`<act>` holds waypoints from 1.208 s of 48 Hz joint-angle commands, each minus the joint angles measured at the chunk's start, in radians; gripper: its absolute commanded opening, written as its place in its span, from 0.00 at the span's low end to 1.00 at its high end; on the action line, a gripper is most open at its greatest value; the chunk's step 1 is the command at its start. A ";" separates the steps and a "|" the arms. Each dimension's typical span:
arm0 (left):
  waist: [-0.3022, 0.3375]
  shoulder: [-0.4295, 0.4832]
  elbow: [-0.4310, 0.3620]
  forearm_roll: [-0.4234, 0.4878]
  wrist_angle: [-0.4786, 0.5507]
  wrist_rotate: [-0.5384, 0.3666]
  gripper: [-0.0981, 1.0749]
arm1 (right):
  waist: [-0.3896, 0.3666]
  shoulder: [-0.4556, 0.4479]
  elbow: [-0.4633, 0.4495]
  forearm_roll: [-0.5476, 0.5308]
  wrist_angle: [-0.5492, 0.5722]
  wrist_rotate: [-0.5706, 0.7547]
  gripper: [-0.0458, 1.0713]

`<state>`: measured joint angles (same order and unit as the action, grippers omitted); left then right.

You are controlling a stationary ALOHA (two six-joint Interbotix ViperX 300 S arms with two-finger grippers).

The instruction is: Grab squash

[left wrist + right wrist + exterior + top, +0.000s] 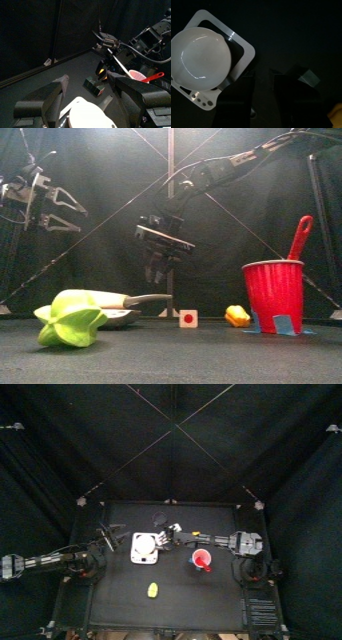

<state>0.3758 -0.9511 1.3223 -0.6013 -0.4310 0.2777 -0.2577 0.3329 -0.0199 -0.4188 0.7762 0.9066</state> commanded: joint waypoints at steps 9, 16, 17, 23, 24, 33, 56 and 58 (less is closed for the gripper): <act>0.005 0.003 -0.012 0.005 -0.003 0.003 0.90 | -0.040 -0.150 0.137 0.025 -0.005 0.015 0.67; 0.005 0.003 -0.012 0.005 -0.003 0.003 0.90 | -0.072 -0.198 0.213 0.038 -0.005 0.014 0.67; 0.005 0.003 -0.012 0.005 -0.003 0.003 0.90 | -0.077 -0.204 0.222 0.038 -0.005 0.014 0.67; 0.005 0.003 -0.012 0.005 -0.003 0.003 0.90 | -0.107 -0.236 0.279 0.049 -0.006 0.015 0.67; 0.005 0.003 -0.012 0.005 -0.003 0.003 0.90 | -0.112 -0.239 0.288 0.051 -0.008 0.015 0.67; 0.005 0.003 -0.011 0.005 -0.003 0.003 0.90 | -0.150 -0.278 0.377 0.077 -0.012 0.014 0.72; 0.006 0.003 -0.011 0.005 -0.003 0.003 0.90 | -0.212 -0.324 0.502 0.124 -0.028 0.014 0.97; 0.006 0.003 -0.011 0.005 -0.003 0.003 0.90 | -0.218 -0.324 0.509 0.124 -0.029 0.014 0.97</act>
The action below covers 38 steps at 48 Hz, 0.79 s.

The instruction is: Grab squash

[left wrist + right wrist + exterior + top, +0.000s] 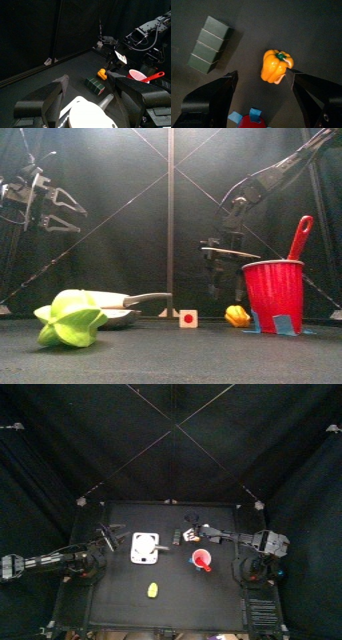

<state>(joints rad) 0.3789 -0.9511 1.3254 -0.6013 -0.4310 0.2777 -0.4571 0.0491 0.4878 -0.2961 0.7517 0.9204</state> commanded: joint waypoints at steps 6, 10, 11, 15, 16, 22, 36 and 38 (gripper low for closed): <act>0.003 0.003 -0.014 0.005 -0.003 0.003 0.90 | -0.038 -0.035 0.020 0.006 -0.008 0.000 0.97; 0.005 0.003 -0.012 0.005 -0.003 0.003 0.90 | -0.046 -0.025 0.028 0.006 -0.012 -0.002 0.97; 0.005 0.003 -0.014 0.005 -0.003 0.003 0.90 | -0.051 -0.021 0.028 0.006 -0.014 -0.002 0.97; 0.006 0.003 -0.014 0.005 -0.003 0.003 0.90 | -0.055 -0.008 0.028 0.008 -0.026 -0.005 0.97; 0.006 0.003 -0.014 0.005 -0.003 0.003 0.90 | -0.055 -0.003 0.028 0.012 -0.029 -0.006 0.97; 0.009 0.003 -0.014 0.005 -0.003 0.003 0.90 | -0.057 0.023 0.023 0.023 -0.032 -0.011 0.97; 0.008 0.003 -0.014 0.005 -0.003 0.003 0.90 | -0.058 0.057 0.021 0.021 -0.038 -0.009 0.97; 0.008 0.003 -0.014 0.005 -0.003 0.003 0.90 | -0.058 0.058 0.021 0.021 -0.038 -0.009 0.97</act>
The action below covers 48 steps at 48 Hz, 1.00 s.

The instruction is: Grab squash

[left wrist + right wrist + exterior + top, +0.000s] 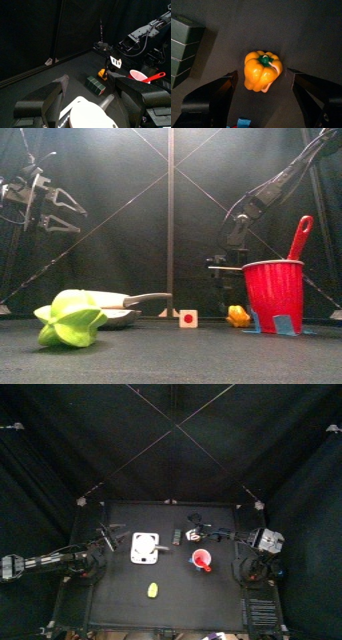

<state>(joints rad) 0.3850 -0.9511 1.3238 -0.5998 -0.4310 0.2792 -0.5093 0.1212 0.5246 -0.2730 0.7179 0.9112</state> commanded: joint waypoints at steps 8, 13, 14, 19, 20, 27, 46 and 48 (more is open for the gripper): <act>0.003 0.003 -0.012 0.003 -0.003 0.002 0.90 | -0.009 0.000 -0.015 0.002 -0.014 0.003 0.97; 0.003 0.003 -0.012 0.003 -0.003 0.002 0.90 | -0.011 0.008 -0.017 0.002 -0.021 0.003 0.97; 0.002 0.003 -0.012 0.005 -0.003 0.002 0.90 | -0.009 0.009 -0.017 0.002 -0.023 0.003 0.97; 0.003 0.003 -0.012 0.003 -0.003 0.002 0.90 | -0.009 0.014 -0.017 0.002 -0.023 0.005 0.97; 0.003 0.005 -0.012 0.003 -0.003 0.002 0.90 | -0.009 0.015 -0.015 0.002 -0.023 0.003 0.97; 0.002 0.003 -0.012 0.003 -0.003 0.002 0.90 | -0.009 0.018 -0.012 0.003 -0.023 0.005 0.96; 0.003 0.003 -0.011 0.005 -0.003 0.002 0.90 | -0.008 0.017 -0.014 0.014 -0.012 0.006 0.78; 0.003 0.003 -0.012 0.003 -0.003 0.002 0.90 | -0.008 0.014 -0.015 0.018 -0.009 0.005 0.76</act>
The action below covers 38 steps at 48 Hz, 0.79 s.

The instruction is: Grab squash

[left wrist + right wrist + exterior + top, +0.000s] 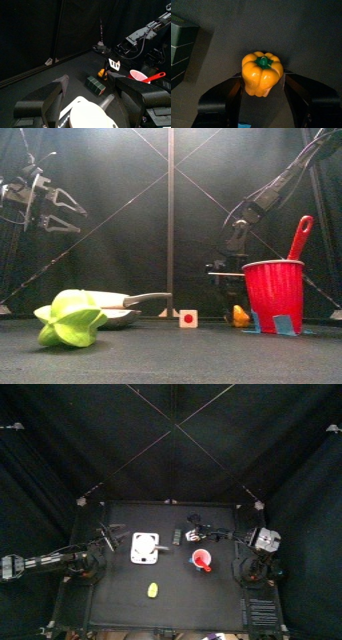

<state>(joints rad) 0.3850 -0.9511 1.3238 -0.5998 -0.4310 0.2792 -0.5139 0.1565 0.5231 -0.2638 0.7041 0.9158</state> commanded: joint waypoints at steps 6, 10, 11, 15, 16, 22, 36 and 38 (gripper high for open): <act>0.002 0.003 -0.012 0.003 -0.003 0.002 0.90 | 0.003 -0.041 -0.023 0.015 0.006 -0.002 0.74; 0.003 0.003 -0.012 0.003 -0.003 0.002 0.90 | 0.005 -0.063 -0.031 0.014 0.009 -0.005 0.74; 0.003 0.003 -0.012 0.003 -0.003 0.002 0.90 | 0.006 -0.071 -0.032 0.014 0.011 -0.005 0.74; 0.003 0.003 -0.012 0.003 -0.003 0.002 0.90 | 0.015 -0.098 -0.038 0.011 0.011 -0.005 0.74; 0.003 0.003 -0.012 0.003 -0.003 0.002 0.90 | 0.018 -0.107 -0.040 0.012 0.011 -0.005 0.74; 0.003 0.003 -0.011 0.003 -0.003 0.002 0.90 | 0.037 -0.146 -0.044 0.015 0.006 -0.005 0.74; 0.003 0.003 -0.012 0.003 -0.003 0.002 0.90 | 0.058 -0.160 -0.048 0.015 -0.005 -0.002 0.74; 0.003 0.003 -0.011 0.002 -0.003 0.002 0.90 | 0.058 -0.153 -0.051 0.014 -0.011 -0.002 0.74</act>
<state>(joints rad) 0.3850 -0.9511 1.3238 -0.6013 -0.4310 0.2792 -0.4541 0.0276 0.5001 -0.2485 0.7072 0.9127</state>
